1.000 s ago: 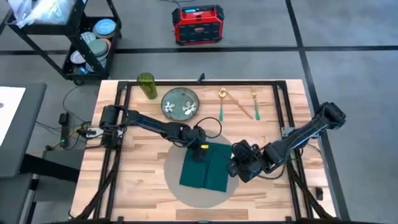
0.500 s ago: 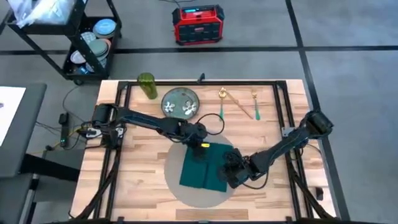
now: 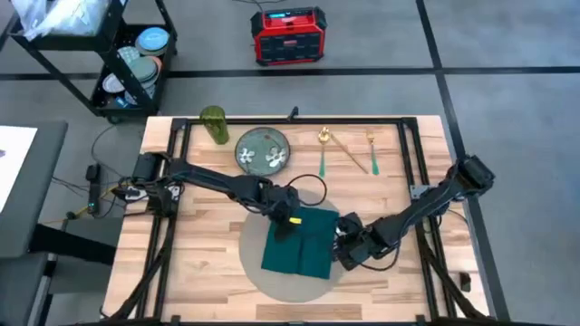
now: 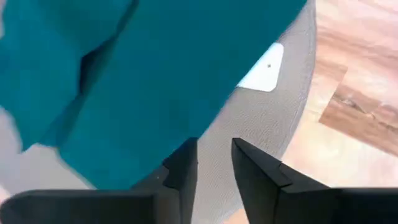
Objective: Set table place
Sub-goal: Fold the green napkin
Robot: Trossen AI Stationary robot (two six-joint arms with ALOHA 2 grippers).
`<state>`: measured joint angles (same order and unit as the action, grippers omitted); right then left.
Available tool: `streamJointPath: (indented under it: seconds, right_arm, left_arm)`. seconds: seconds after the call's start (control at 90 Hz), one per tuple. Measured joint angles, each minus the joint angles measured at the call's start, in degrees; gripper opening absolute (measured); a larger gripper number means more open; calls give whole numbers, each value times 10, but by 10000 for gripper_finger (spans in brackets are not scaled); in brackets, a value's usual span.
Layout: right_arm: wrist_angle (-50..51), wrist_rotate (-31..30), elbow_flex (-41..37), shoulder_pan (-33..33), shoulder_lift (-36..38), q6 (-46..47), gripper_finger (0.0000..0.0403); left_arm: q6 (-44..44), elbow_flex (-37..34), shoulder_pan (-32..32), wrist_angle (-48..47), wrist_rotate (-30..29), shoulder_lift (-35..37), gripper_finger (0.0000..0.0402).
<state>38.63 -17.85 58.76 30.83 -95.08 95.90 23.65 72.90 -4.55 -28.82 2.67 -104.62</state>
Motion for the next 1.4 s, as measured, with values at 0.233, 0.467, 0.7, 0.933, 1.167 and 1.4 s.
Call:
streamJointPath:
  seconds: [0.233, 0.467, 0.7, 0.933, 1.167, 1.4]
  right_arm:
    - [8, 2, 0, -31, -18, 18, 165]
    - [-6, -2, -2, -67, -18, -13, 175]
    - [-76, 7, -47, -101, -18, -34, 168]
    - [-113, 16, -75, -122, -18, -49, 167]
    - [-110, 17, -76, -145, -18, -79, 167]
    - [-104, 43, -76, -174, -18, -108, 162]
  left_arm:
    - [3, 0, -2, 1, 0, 0, 0]
    - [7, 0, -2, -3, -1, 0, 0]
    - [7, 0, -2, -2, -2, 0, 0]
    - [6, 0, -2, -2, -3, 0, 0]
    - [6, 0, -2, -1, -3, 0, 0]
    - [6, -1, -2, 1, -3, -4, 0]
